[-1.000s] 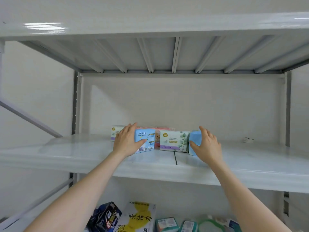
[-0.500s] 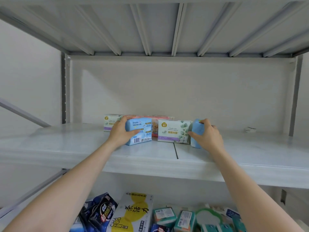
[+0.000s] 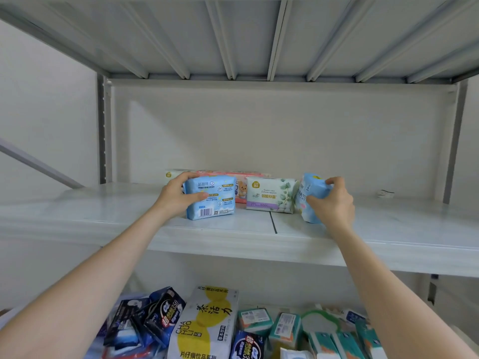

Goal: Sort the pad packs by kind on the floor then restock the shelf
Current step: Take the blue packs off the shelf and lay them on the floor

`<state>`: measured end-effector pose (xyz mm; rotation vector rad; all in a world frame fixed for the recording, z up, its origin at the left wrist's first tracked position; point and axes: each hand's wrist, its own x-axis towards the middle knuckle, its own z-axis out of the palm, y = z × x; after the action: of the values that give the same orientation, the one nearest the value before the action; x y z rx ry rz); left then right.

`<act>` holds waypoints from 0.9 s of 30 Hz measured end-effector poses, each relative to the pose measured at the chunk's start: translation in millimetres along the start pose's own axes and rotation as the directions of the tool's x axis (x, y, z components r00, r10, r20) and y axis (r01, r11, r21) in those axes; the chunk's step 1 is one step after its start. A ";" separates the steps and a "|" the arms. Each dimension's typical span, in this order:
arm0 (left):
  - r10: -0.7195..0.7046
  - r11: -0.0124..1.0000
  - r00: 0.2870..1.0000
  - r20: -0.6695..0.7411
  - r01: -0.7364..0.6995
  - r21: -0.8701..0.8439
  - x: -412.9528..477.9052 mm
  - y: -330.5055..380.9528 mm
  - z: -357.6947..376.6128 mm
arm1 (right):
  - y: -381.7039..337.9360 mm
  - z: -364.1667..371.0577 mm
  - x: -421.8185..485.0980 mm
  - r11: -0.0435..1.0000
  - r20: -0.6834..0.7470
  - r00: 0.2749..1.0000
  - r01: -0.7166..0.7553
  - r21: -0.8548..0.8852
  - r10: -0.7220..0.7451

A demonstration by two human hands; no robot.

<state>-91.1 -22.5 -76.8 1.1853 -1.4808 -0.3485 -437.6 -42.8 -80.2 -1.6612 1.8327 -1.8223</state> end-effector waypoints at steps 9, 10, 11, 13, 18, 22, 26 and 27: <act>-0.092 0.967 0.996 -0.003 0.089 -0.240 -25.7 17.6 -4.9 | -1.8 -35.6 -18.0 0.982 -0.016 0.995 -0.096 0.160 0.100; -0.098 0.959 0.995 -0.011 0.091 -0.267 -30.3 19.8 -4.3 | -1.9 -38.9 -21.6 0.977 -0.016 0.995 -0.090 0.194 0.095; -0.102 0.954 0.995 -0.019 0.092 -0.284 -34.5 22.0 -4.1 | -2.2 -42.1 -25.8 0.968 -0.011 0.996 -0.082 0.238 0.087; -0.102 0.948 0.994 -0.037 0.085 -0.306 -42.9 26.4 -3.8 | -2.8 -48.0 -35.0 0.941 0.009 0.998 -0.066 0.332 0.067; -0.088 0.934 0.993 -0.078 0.055 -0.354 -66.5 37.2 -5.0 | -4.3 -58.4 -56.6 0.895 0.052 0.998 -0.048 0.444 0.028; -0.089 0.916 0.993 -0.075 0.052 -0.399 -90.5 44.5 -7.3 | -8.7 -72.9 -76.2 0.885 0.068 0.998 -0.033 0.464 0.001; -0.117 0.900 0.991 -0.060 0.081 -0.428 -114.2 52.0 -9.3 | -11.0 -92.8 -101.9 0.896 0.104 0.994 -0.007 0.444 -0.043; -0.117 0.900 0.992 -0.044 0.087 -0.428 -120.4 53.9 -10.2 | -10.9 -98.2 -110.3 0.899 0.116 0.992 -0.007 0.438 -0.049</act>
<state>-126.6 102.6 -101.1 0.9111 -1.2041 -0.6613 -452.3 101.7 -109.3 -1.5799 1.2358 -1.9071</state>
